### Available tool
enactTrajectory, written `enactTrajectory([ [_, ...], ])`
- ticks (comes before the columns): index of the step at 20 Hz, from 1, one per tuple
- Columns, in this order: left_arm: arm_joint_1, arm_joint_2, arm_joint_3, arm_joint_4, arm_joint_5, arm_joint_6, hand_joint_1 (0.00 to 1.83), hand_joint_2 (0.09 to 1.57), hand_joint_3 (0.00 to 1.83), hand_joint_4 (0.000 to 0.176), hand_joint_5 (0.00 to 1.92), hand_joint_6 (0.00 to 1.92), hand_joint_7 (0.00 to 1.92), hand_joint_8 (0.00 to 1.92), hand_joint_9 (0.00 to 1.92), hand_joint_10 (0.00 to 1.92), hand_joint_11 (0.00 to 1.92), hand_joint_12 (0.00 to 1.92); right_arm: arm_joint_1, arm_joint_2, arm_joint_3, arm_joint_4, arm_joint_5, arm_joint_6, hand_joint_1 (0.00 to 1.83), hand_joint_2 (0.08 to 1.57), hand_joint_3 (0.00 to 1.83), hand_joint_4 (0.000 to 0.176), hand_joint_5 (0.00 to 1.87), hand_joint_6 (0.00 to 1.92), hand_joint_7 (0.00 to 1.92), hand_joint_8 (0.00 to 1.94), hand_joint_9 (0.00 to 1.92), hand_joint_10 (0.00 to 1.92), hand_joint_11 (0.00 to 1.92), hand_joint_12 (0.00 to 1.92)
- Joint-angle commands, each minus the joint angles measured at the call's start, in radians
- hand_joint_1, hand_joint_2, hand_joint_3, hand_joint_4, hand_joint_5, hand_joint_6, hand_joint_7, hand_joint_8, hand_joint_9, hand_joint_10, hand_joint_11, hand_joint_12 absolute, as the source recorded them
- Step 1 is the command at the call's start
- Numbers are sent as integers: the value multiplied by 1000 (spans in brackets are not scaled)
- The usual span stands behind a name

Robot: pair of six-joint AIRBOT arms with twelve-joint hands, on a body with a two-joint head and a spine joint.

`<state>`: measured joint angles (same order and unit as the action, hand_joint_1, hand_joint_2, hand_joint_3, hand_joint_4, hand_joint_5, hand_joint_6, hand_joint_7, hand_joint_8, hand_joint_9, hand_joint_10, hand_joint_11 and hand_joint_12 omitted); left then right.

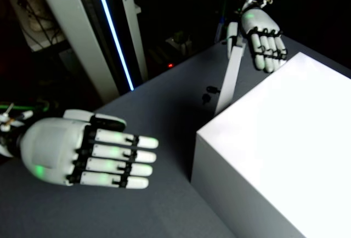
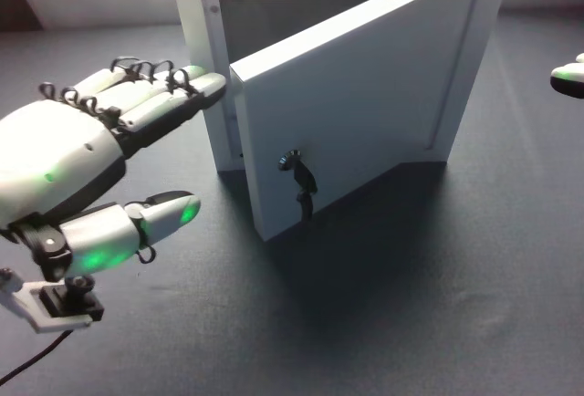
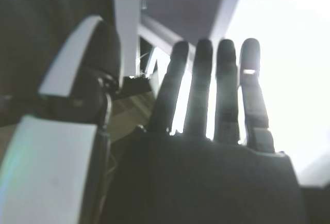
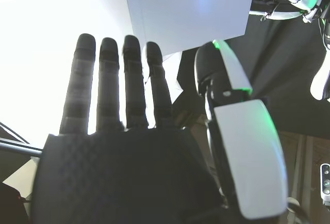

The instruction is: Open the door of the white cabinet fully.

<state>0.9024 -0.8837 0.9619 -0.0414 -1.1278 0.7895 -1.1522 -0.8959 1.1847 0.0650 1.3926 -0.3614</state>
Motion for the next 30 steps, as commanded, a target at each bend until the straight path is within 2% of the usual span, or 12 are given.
enactTrajectory([
  [1, -17, -3, 4, 4, -103, -6, 289, 1417, 0, 0, 65, 2, 99, 8, 151, 8, 0, 726, 6, -1, 6, 31, 121, 9, 602, 1339, 2, 0, 353, 2, 367, 4, 294, 1, 248, 50],
  [3, -30, -13, 10, 18, -88, -10, 293, 1423, 2, 0, 46, 0, 29, 3, 81, 2, 0, 535, 6, -2, 7, 31, 121, 9, 618, 1344, 2, 0, 350, 0, 367, 2, 298, 2, 260, 50],
  [7, -43, -28, 19, 30, -81, -20, 299, 1425, 2, 0, 63, 3, 72, 7, 128, 9, 1, 565, 6, -5, 9, 31, 121, 9, 633, 1351, 3, 0, 354, 1, 363, 0, 308, 3, 278, 47],
  [9, -49, -34, 21, 43, -79, -30, 322, 1422, 0, 0, 60, 3, 54, 7, 101, 5, 0, 515, 6, -6, 10, 31, 121, 10, 614, 1341, 0, 0, 359, 2, 370, 2, 310, 3, 275, 41],
  [10, -53, -36, 21, 54, -77, -33, 396, 1416, 0, 0, 85, 9, 68, 9, 97, 3, 0, 441, 6, -6, 10, 31, 121, 11, 615, 1345, 1, 0, 360, 2, 367, 1, 306, 1, 271, 38],
  [14, -67, -40, 19, 86, -76, -51, 422, 1400, 0, 0, 111, 2, 87, 0, 107, 2, 0, 460, 6, -6, 10, 31, 121, 14, 625, 1345, 1, 0, 356, 0, 363, 0, 303, 0, 280, 36],
  [17, -72, -41, 15, 106, -80, -62, 367, 1415, 1, 0, 88, 0, 73, 1, 131, 1, 0, 663, 6, -7, 10, 31, 121, 16, 609, 1351, 3, 0, 356, 2, 374, 4, 322, 7, 292, 36],
  [19, -75, -41, 12, 115, -82, -64, 371, 1409, 0, 0, 89, 0, 75, 1, 118, 0, 0, 674, 6, -7, 10, 31, 121, 16, 621, 1353, 2, 0, 360, 3, 380, 5, 338, 10, 315, 42],
  [20, -78, -41, 12, 120, -81, -66, 383, 1409, 0, 0, 89, 0, 83, 3, 116, 0, 0, 549, 6, -7, 10, 31, 121, 16, 618, 1346, 0, 0, 357, 1, 377, 3, 332, 6, 306, 37],
  [25, -88, -48, 12, 143, -80, -80, 467, 1399, 0, 0, 136, 7, 122, 6, 109, 3, 0, 284, 6, -7, 10, 31, 121, 17, 644, 1336, 0, 0, 367, 2, 382, 1, 326, 5, 293, 24],
  [28, -94, -52, 13, 153, -73, -83, 496, 1393, 0, 0, 146, 5, 116, 1, 111, 2, 0, 290, 6, -8, 10, 31, 121, 17, 604, 1344, 2, 0, 357, 0, 372, 0, 317, 0, 294, 21],
  [30, -100, -57, 13, 164, -70, -89, 496, 1402, 0, 0, 104, 0, 62, 0, 63, 1, 0, 221, 6, -9, 10, 31, 121, 17, 624, 1345, 0, 0, 357, 1, 373, 2, 319, 1, 305, 24],
])
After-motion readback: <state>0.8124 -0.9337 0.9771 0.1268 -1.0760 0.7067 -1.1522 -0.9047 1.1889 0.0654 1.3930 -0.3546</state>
